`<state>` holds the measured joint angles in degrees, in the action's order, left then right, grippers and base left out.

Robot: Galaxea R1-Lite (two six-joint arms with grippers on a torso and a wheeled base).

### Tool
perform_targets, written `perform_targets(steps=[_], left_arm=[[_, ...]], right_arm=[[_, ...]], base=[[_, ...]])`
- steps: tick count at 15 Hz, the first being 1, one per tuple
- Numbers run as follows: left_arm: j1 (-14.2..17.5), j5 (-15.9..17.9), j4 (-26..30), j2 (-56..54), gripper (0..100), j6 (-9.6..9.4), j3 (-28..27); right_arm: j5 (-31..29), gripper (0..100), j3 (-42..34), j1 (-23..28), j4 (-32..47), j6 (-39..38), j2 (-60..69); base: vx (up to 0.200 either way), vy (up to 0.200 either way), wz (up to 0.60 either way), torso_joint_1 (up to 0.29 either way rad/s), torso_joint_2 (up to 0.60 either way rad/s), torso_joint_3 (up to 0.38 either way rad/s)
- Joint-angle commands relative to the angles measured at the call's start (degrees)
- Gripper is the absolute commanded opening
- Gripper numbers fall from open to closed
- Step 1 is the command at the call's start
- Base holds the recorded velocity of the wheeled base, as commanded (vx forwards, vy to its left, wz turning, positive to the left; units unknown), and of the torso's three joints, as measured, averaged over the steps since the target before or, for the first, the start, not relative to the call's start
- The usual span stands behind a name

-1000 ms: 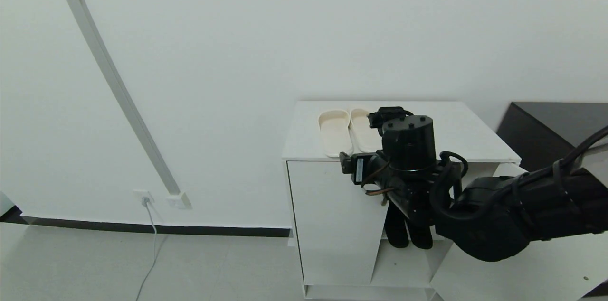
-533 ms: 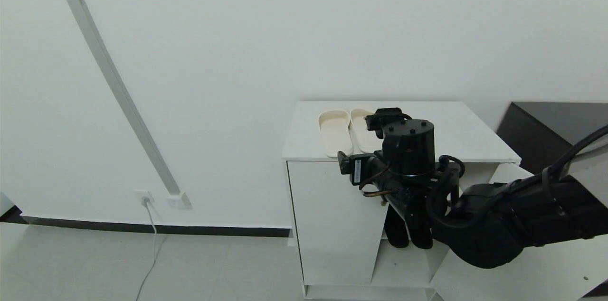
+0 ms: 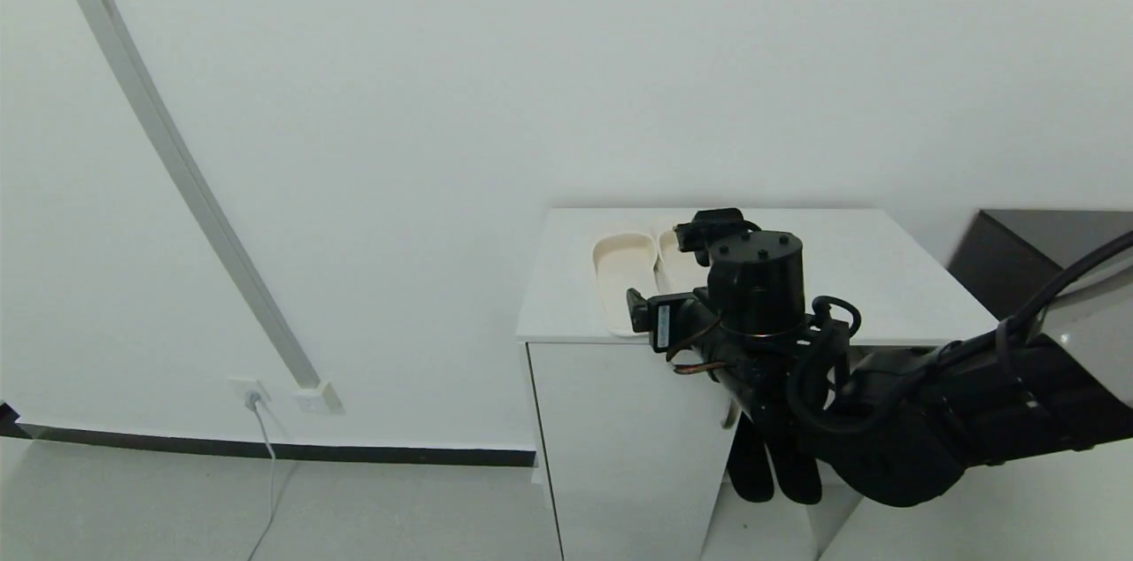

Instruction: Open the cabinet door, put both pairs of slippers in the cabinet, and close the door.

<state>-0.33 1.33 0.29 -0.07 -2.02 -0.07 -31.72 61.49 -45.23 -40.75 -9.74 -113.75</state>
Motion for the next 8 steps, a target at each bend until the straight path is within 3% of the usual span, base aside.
perform_targets(steps=[1, 5, 8], left_arm=[[-0.02, -0.01, -0.03, 0.07, 0, 0.0, -0.01], [-0.02, -0.01, -0.03, 0.07, 0, 0.09, 0.07], [-0.02, 0.08, -0.03, 0.07, 0, 0.18, -0.01]], right_arm=[[-0.01, 100, -0.05, 0.05, 0.06, -0.02, -0.24], [1.13, 100, 0.03, 0.75, -0.47, -0.19, -2.35], [2.45, 100, 1.0, 1.72, -1.35, 0.07, -4.11]], base=[[0.2, 0.0, 0.0, 0.002, 0.0, -0.002], [0.2, 0.0, 0.0, 0.001, 0.0, 0.005], [0.0, 0.0, 0.0, 0.0, 0.0, 0.0]])
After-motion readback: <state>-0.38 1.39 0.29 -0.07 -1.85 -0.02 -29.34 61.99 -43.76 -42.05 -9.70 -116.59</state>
